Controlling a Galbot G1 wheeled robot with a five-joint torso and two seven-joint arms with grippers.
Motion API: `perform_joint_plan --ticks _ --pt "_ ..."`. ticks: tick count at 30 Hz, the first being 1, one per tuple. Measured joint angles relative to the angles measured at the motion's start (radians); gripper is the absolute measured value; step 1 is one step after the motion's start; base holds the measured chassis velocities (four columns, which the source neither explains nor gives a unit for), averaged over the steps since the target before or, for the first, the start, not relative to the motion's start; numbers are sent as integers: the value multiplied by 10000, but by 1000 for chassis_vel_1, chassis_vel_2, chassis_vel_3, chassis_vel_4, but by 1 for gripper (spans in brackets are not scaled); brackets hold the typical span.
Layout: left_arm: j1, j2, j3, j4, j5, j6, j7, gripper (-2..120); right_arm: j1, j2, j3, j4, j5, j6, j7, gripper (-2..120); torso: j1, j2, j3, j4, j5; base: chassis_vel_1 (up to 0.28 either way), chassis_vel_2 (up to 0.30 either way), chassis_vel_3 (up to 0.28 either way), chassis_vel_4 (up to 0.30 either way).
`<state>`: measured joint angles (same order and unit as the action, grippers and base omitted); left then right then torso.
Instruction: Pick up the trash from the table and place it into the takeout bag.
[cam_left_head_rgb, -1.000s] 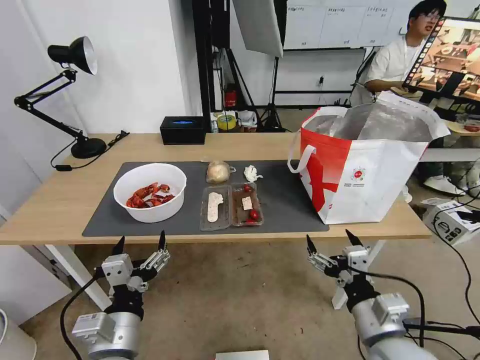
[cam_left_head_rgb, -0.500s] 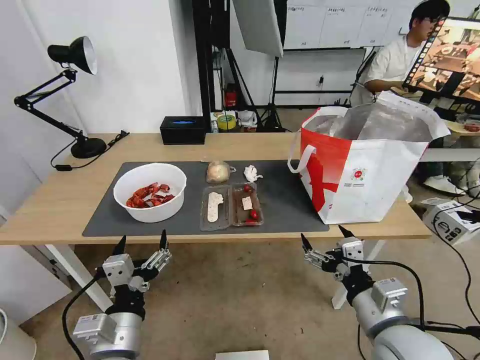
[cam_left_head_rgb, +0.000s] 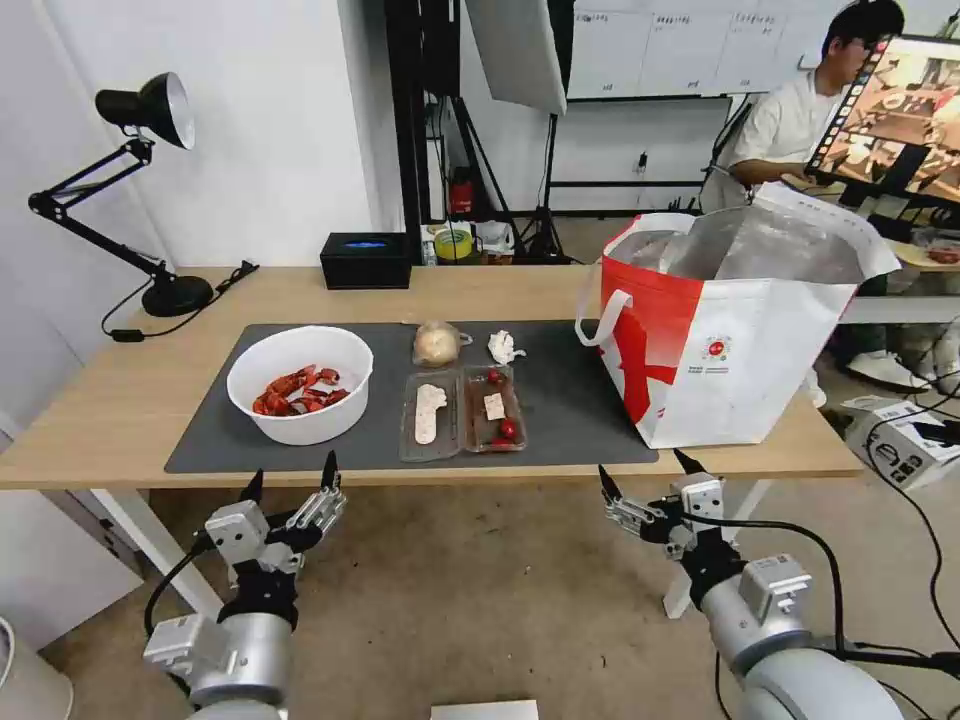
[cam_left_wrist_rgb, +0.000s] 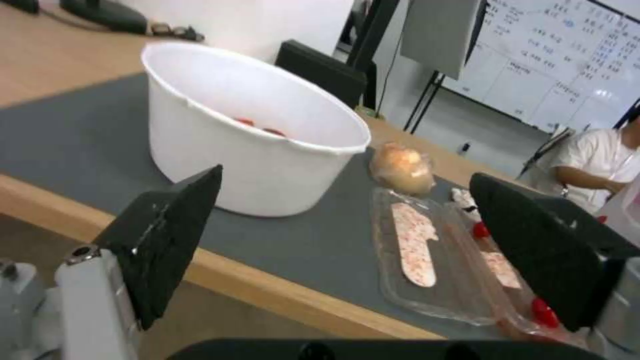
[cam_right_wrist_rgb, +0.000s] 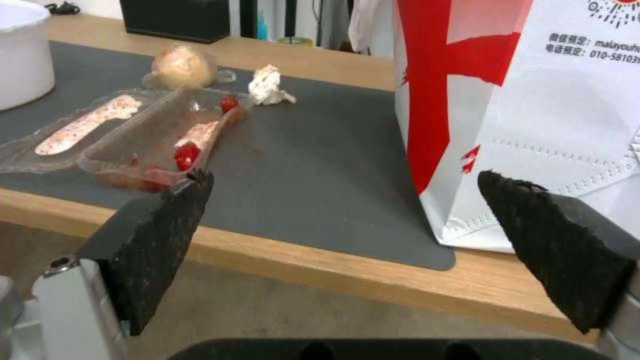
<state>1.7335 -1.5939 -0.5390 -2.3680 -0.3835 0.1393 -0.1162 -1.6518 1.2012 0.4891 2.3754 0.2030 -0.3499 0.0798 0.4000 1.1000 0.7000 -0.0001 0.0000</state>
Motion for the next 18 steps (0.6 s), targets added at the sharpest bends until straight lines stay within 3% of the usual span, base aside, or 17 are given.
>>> perform_joint_plan --ticks 11,13,18 --pt "-777 10 784 143 -2115 692 -1746 100 279 -122 -261 -223 -7 3 -8 100 1 0 0 2 1 0 0 0 0" --pt "-1096 11 1388 178 -3048 741 -2468 100 278 -150 -256 -224 -7 0 -9 100 0 0 0 1 1 0 0 0 0" --pt "-1423 13 2041 321 -3777 749 -2967 100 240 -188 -191 -201 -7 -20 -10 100 0 0 0 0 1 0 0 0 0"
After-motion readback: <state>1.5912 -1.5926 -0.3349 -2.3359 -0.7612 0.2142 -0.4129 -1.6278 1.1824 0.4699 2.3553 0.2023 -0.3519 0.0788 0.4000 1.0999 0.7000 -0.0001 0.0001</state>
